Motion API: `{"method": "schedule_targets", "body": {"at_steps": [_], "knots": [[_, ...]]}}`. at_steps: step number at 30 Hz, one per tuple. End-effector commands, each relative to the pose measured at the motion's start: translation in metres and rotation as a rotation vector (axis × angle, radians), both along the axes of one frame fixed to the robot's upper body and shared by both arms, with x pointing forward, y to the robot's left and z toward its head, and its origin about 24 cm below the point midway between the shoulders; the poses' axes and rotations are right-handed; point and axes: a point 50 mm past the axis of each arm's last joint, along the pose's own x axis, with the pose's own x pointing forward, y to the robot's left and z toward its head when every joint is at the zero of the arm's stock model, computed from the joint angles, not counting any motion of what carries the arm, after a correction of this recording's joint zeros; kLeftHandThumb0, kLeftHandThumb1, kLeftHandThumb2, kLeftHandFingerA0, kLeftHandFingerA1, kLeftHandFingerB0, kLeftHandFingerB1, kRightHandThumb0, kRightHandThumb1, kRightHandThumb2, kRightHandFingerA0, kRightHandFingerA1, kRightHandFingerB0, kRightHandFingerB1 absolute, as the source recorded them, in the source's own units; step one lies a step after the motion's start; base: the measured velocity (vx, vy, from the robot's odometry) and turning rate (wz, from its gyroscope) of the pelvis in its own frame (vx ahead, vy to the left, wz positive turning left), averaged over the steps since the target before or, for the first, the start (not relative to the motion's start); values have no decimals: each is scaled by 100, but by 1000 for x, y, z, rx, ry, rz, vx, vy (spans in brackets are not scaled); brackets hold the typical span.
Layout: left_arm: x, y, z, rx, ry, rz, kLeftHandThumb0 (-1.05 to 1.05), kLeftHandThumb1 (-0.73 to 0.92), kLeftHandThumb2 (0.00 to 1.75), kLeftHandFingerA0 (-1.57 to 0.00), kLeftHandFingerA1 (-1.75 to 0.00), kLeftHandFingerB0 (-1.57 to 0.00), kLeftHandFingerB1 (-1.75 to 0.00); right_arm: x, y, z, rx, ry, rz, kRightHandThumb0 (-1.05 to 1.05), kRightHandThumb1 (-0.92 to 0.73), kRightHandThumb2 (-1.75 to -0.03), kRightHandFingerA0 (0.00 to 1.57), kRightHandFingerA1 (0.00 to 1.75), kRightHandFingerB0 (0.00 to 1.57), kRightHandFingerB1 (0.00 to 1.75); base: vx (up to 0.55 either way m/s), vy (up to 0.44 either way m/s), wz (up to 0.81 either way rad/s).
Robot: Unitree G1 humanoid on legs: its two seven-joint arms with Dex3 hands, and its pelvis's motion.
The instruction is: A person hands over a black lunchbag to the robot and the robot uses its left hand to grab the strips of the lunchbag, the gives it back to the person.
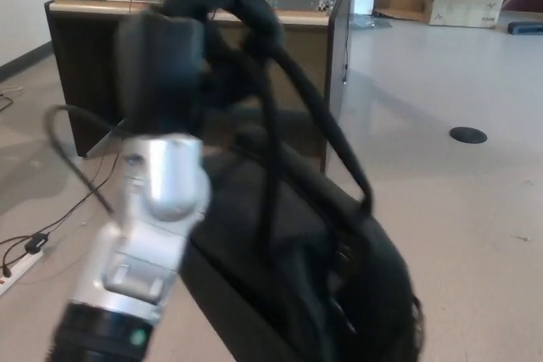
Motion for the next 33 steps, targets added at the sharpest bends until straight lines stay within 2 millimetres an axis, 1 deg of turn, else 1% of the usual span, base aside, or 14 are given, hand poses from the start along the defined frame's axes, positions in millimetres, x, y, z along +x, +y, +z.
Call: {"method": "schedule_targets", "body": {"at_steps": [1, 3, 4, 5, 6, 9, 15, 16, 19, 20, 24, 25, 29, 33], "knots": [[-41, 38, 25, -58, -332, 30, -32, 65, 61, -89, -172, -78, -153, -14, -9, -10, 3, 47, -31, -67, -72, -63, 42, 44, 41, 38, 0, 0, 0], [-48, 49, 23, -29, -344, 56, -32, 65, 61, -89, -171, -79, -151, -17, -10, -13, 12, 56, -38, -63, -73, -62, 43, 44, 42, 38, 0, 0, 0], [-54, 59, 20, 5, -361, 67, -34, 48, 86, -120, -139, -94, -122, -19, -11, -13, -7, 53, -36, -63, -73, -62, 45, 46, 43, 39, 0, 0, 0], [-58, 65, 17, 16, -368, 72, -31, 64, 61, -91, -169, -79, -149, -20, -12, -14, -18, 53, -35, -64, -73, -63, 45, 46, 43, 39, 0, 0, 0], [-62, 71, 14, 13, -365, 78, -35, 47, 85, -123, -142, -97, -126, -21, -12, -15, -26, 60, -33, -64, -73, -63, 44, 46, 42, 39, 0, 0, 0], [-72, 87, 8, 24, -355, 119, -36, 46, 84, -124, -143, -97, -127, -22, -14, -15, -37, 65, -25, -62, -74, -63, 44, 45, 42, 38, 0, 0, 0], [-95, 116, -6, 41, -350, 191, -28, 43, 83, -122, -141, -102, -130, -20, -16, -14, -49, 66, -32, -62, -74, -63, 45, 45, 43, 38, 0, 0, 0], [-98, 119, -11, 41, -335, 179, -21, 63, 57, -87, -175, -70, -169, -21, -14, -15, -43, 63, -34, -60, -74, -62, 45, 44, 43, 38, 0, 0, 0], [-106, 127, -25, 82, -324, 230, -21, 63, 57, -89, -175, -72, -166, -24, -15, -17, -44, 68, -37, -61, -74, -62, 45, 45, 43, 39, 0, 0, 0], [-109, 131, -32, 85, -313, 258, -32, 43, 83, -124, -142, -101, -129, -24, -15, -17, -45, 67, -37, -61, -74, -63, 46, 45, 43, 39, 0, 0, 0], [-126, 146, -68, 88, -228, 363, -30, 42, 84, -124, -140, -102, -128, -25, -15, -18, -50, 74, -37, -61, -73, -63, 45, 45, 43, 39, 0, 0, 0], [-132, 148, -78, 93, -205, 365, -20, 62, 58, -91, -174, -74, -164, -26, -15, -19, -49, 75, -39, -60, -74, -62, 46, 45, 44, 39, 0, 0, 0], [-147, 156, -116, 71, -109, 401, -17, 61, 57, -91, -175, -74, -168, -24, -18, -17, -52, 71, -50, -60, -74, -62, 46, 44, 45, 39, 0, 0, 0], [-156, 161, -138, 71, -56, 426, -13, 61, 56, -93, -175, -73, -169, -24, -19, -17, -59, 69, -49, -61, -73, -63, 46, 44, 44, 39, 0, 0, 0]]}}
